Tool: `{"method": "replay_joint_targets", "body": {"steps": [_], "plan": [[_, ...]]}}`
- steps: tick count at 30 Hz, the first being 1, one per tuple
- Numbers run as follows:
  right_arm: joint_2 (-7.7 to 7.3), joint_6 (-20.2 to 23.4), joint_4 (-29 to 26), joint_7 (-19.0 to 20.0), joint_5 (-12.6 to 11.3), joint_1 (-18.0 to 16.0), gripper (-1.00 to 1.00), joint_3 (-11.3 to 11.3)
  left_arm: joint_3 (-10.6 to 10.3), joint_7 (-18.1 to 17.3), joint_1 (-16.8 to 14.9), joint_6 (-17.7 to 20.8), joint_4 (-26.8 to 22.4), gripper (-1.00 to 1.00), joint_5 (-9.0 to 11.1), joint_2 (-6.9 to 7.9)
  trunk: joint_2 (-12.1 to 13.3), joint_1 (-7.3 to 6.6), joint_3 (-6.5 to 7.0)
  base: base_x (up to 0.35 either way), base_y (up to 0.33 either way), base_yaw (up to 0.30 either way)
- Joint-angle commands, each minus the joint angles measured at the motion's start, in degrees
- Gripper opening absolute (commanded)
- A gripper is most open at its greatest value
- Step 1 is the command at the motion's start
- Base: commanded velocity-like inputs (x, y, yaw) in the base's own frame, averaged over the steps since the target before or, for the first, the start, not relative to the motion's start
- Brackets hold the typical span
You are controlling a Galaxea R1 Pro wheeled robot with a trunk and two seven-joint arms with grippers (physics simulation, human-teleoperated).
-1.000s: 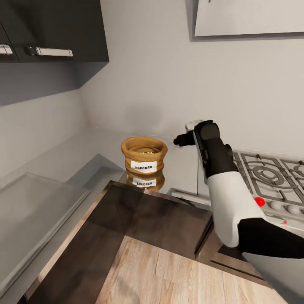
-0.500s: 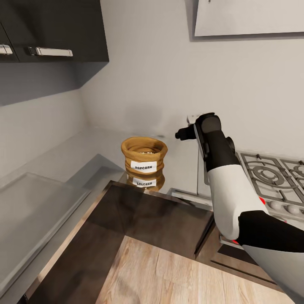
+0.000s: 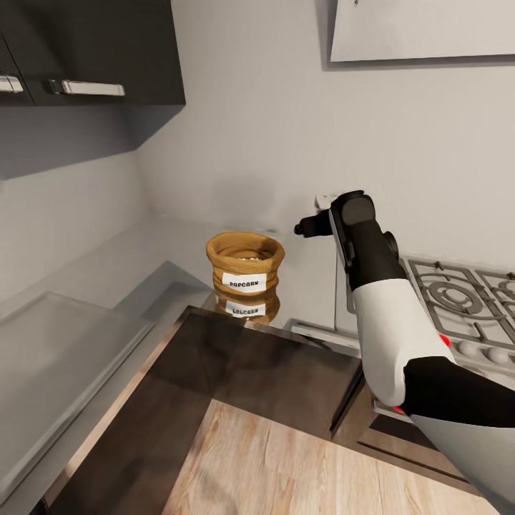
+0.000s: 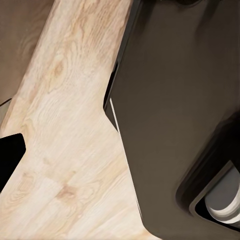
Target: In the kitchen, take the popcorn bag from the countertop, put it into the microwave, and heat it until the popcorn is cooked so the cooked popcorn ends up inside the bag.
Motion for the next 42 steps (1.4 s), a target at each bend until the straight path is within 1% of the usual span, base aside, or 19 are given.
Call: {"method": "replay_joint_targets", "body": {"steps": [1, 8, 12, 15, 17, 18, 19, 20, 21, 23, 25, 28, 42], "plan": [[0.05, 0.2, -0.1, 0.5, 0.6, 0.0, 1.00, -0.1, 0.1, 0.1, 0.0, -0.2, 0.0, 1.00, 0.1, -0.02, 0.0, 0.00, -0.02, 0.000, 0.000, 0.152], [0.05, 0.2, -0.1, 0.0, 0.8, 0.0, 1.00, 0.0, 0.1, 0.1, 0.0, -0.2, 0.0, 1.00, 0.1, -0.02, 0.0, 0.00, 0.08, 0.000, 0.000, 0.237], [0.05, 0.2, -0.1, -0.1, 1.0, 0.0, 1.00, 0.1, 0.1, 0.1, 0.0, -0.2, 0.0, 1.00, 0.1, -0.02, 0.0, 0.00, 0.08, 0.000, 0.000, 0.082], [0.05, 0.2, -0.1, -1.5, 1.2, 0.0, 1.00, 0.0, 0.1, 0.1, 0.0, -0.2, 0.0, 1.00, 0.1, -0.02, 0.0, 0.00, 0.08, 0.000, 0.000, 0.008], [0.05, 0.2, -0.1, -4.6, 1.5, 0.0, 1.00, -0.2, 0.1, 0.1, 0.0, -0.2, 0.0, 1.00, 0.1, -0.02, 0.0, 0.00, 0.08, 0.000, 0.000, 0.002], [0.05, 0.2, -0.1, -7.0, 1.5, 0.0, 1.00, -0.5, 0.1, 0.1, 0.0, -0.2, 0.0, 1.00, 0.1, -0.02, 0.0, 0.00, 0.08, 0.000, 0.000, 0.000], [0.05, 0.2, -0.1, -8.4, 1.5, 0.0, 1.00, -1.2, 0.1, 0.1, 0.0, -0.2, 0.0, 1.00, 0.1, -0.04, 0.0, 0.00, 0.08, 0.000, 0.000, 0.000], [0.05, 0.2, 0.0, -9.5, 1.5, 0.0, 1.00, -2.3, 0.1, 0.1, 0.0, -0.2, 0.0, 1.00, 0.1, -0.03, 0.0, 0.00, 0.08, 0.000, 0.000, 0.000], [0.05, 0.2, 0.0, -10.8, 1.5, 0.0, 1.00, -4.3, 0.1, 0.1, 0.0, -0.2, 0.0, 1.00, 0.1, -0.02, 0.0, 0.00, 0.08, 0.000, 0.000, 0.000], [0.05, 0.2, 0.4, -12.9, 1.5, 0.0, 1.00, -6.2, 0.1, 0.1, 0.0, -0.2, 0.0, 1.00, 0.1, -0.06, 0.0, 0.00, 0.08, 0.000, 0.000, 0.000], [0.05, 0.2, 0.2, -13.8, 1.4, 0.0, 1.00, -6.7, 0.1, 0.1, 0.0, -0.2, 0.0, 1.00, 0.1, -0.06, 0.0, 0.00, 0.08, 0.000, 0.000, 0.000], [0.05, 0.2, 0.0, -14.2, 0.9, 0.0, 1.00, -7.1, 0.1, 0.1, 0.0, -0.2, 0.0, 1.00, 0.1, -0.03, 0.0, 0.00, 0.08, 0.000, 0.000, 0.000], [0.05, 0.2, 0.1, -14.0, 0.5, 0.0, 1.00, -7.3, 0.2, 0.3, 0.0, -0.2, 0.0, 1.00, 0.5, -0.19, 0.0, 0.00, 0.08, 0.000, 0.000, 0.000]]}}
